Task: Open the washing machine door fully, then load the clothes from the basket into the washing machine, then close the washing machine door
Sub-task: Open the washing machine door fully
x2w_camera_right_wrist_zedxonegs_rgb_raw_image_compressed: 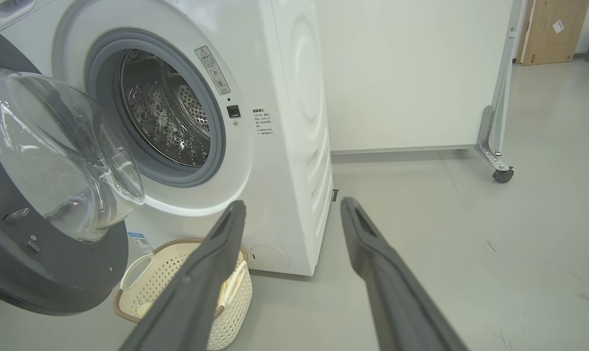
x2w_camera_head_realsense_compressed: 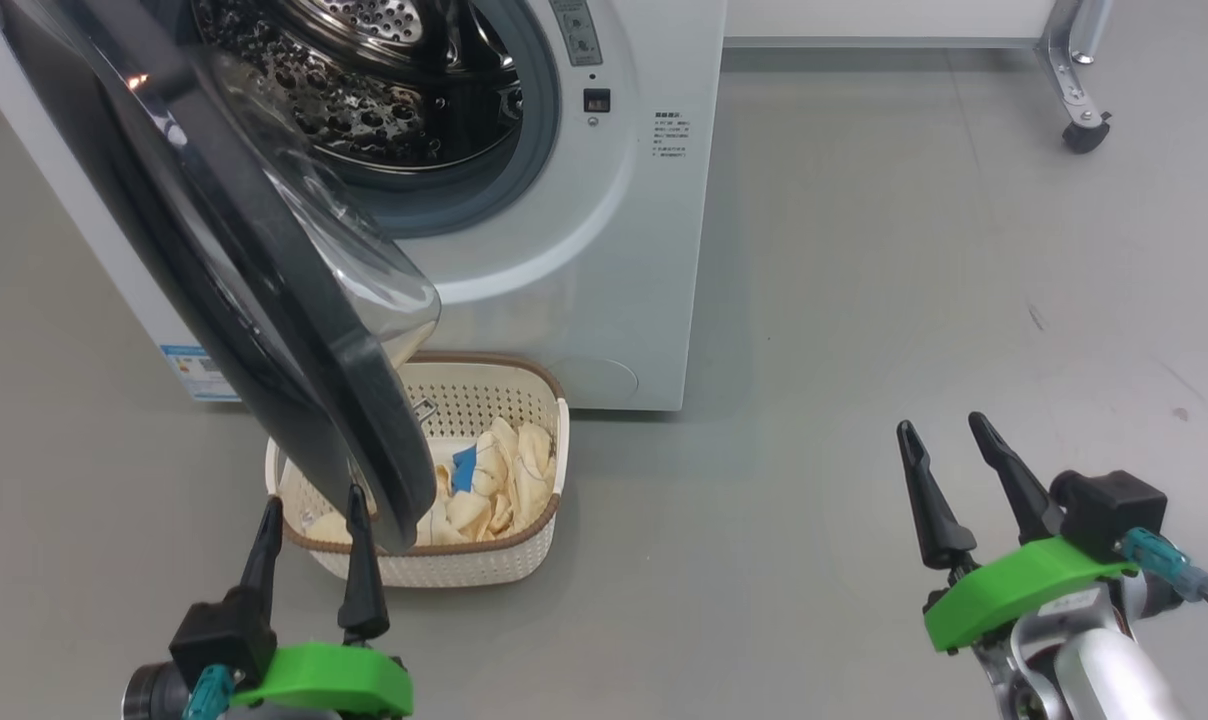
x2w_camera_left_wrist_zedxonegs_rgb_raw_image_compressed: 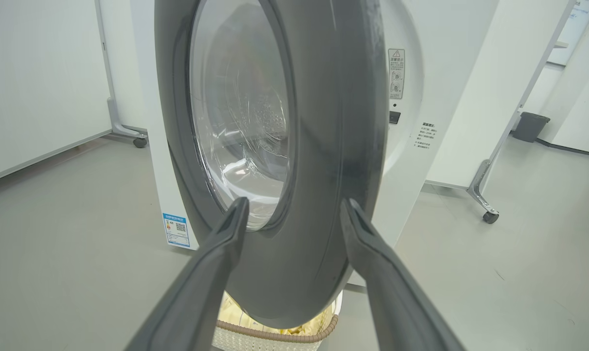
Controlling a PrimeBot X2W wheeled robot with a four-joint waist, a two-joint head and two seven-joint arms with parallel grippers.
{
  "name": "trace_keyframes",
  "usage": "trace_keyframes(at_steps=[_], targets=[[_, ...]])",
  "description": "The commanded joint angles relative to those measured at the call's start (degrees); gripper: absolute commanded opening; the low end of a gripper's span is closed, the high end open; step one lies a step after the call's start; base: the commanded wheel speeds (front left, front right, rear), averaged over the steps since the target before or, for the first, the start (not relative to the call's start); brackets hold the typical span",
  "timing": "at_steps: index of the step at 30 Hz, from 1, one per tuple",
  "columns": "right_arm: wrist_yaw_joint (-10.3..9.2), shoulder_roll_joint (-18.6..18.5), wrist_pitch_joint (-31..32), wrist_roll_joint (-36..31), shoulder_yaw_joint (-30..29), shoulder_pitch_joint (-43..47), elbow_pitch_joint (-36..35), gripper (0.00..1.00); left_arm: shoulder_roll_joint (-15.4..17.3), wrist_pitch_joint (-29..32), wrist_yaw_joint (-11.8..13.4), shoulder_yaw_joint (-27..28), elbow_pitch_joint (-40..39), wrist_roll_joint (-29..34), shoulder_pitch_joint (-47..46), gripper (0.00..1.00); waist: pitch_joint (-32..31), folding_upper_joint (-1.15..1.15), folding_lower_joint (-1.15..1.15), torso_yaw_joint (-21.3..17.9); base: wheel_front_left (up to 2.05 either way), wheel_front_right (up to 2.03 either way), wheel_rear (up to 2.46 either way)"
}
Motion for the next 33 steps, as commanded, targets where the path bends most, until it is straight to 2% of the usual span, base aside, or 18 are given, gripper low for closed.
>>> trace_keyframes(at_steps=[1,24,25,26,33], targets=[[-0.16,-0.1,-0.2,-0.1,0.9,-1.2,-2.1,1.00,0.7,-0.4,0.1,1.7,-1.8,0.2,-2.2,1.00,0.1,0.00,0.00,0.0,0.00,0.00,0.00],[-0.16,-0.2,-0.2,-0.9,0.6,-1.3,-1.4,1.00,0.7,-0.4,0.0,1.6,-1.6,0.2,-2.2,1.00,0.3,0.00,0.00,0.4,0.00,0.00,0.00],[-0.16,-0.2,-0.2,-0.9,0.6,-1.3,-1.4,1.00,0.7,-0.4,-0.1,1.6,-1.6,0.0,-2.2,0.59,0.3,0.00,0.00,0.4,0.00,0.00,0.00],[-0.16,-0.2,-0.2,-0.9,0.6,-1.3,-1.4,1.00,0.7,-0.4,-0.3,1.6,-1.7,-0.2,-2.2,0.00,0.3,0.00,0.00,0.4,0.00,0.00,0.00],[-0.16,-0.2,-0.2,-0.8,0.6,-1.3,-1.3,1.00,0.7,-0.4,-0.6,1.7,-1.9,-0.8,-2.1,0.00,0.2,0.00,0.00,0.5,0.00,0.00,0.00]])
